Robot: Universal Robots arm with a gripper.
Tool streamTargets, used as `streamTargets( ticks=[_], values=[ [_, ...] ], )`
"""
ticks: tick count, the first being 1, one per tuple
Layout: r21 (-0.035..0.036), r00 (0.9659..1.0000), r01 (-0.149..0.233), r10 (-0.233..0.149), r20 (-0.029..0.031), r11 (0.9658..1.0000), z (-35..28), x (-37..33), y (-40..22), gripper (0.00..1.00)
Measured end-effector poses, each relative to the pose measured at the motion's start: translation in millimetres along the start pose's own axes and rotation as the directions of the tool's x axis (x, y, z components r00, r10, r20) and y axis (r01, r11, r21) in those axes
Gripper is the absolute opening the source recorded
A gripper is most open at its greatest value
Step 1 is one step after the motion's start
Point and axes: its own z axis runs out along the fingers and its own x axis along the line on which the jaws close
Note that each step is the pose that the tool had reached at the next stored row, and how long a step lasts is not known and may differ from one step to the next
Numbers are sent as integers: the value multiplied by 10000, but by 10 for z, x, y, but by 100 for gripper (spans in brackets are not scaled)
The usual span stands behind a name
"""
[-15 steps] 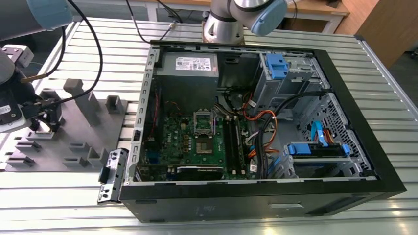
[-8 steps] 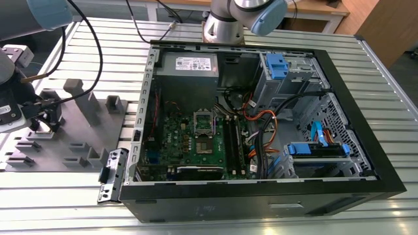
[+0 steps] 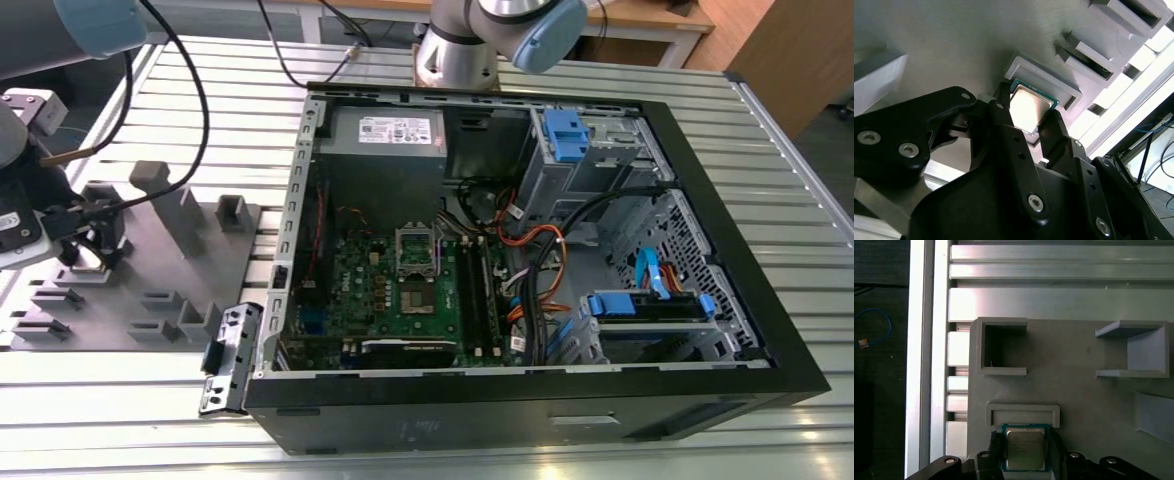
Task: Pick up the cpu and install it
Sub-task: 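Pick up the cpu and move it towards the insertion slot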
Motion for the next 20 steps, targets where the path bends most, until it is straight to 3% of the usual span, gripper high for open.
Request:
streamTargets(
  ticks=[20],
  values=[
    [0,10000,0,0,0,10000,-2,10,0,47]
  ],
)
